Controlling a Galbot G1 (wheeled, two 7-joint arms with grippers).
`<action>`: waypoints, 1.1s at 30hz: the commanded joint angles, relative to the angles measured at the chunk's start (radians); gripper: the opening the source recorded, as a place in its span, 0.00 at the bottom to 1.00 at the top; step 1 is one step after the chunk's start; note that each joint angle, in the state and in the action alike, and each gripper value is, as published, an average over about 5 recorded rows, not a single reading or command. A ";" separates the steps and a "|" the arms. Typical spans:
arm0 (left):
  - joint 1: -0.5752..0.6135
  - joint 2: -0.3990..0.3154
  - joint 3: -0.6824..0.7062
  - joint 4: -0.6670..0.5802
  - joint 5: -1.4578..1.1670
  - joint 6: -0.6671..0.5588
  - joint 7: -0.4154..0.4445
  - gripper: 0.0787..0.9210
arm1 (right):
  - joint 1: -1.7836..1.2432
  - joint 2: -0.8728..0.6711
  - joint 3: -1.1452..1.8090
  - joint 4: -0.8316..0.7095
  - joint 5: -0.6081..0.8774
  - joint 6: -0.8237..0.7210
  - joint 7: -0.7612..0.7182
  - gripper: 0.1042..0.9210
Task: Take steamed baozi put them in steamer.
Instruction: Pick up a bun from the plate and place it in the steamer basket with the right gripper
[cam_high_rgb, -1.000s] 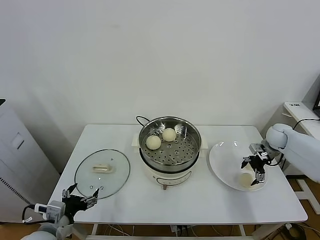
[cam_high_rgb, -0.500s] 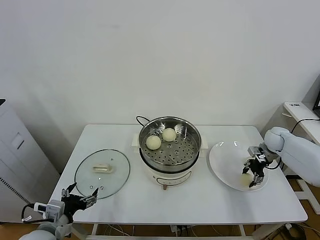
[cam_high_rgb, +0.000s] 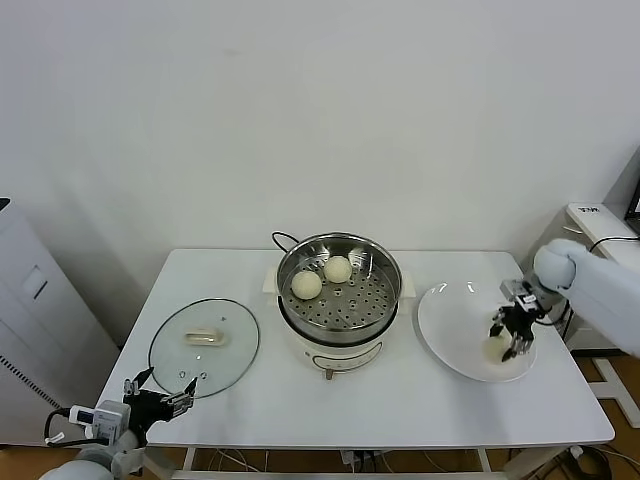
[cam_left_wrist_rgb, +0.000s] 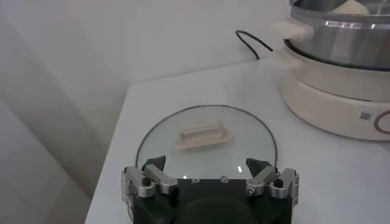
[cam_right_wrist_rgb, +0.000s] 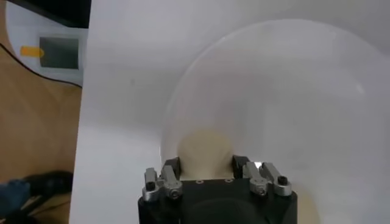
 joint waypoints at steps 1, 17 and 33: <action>0.000 0.002 0.000 0.003 -0.002 0.002 -0.002 0.88 | 0.203 0.093 -0.012 -0.010 0.046 0.051 -0.015 0.52; -0.006 -0.003 0.005 0.013 -0.001 0.004 -0.009 0.88 | 0.266 0.403 0.093 0.005 0.045 0.401 -0.021 0.52; 0.003 -0.005 0.002 0.009 0.000 -0.004 -0.010 0.88 | 0.232 0.420 -0.001 0.340 -0.094 0.615 0.026 0.52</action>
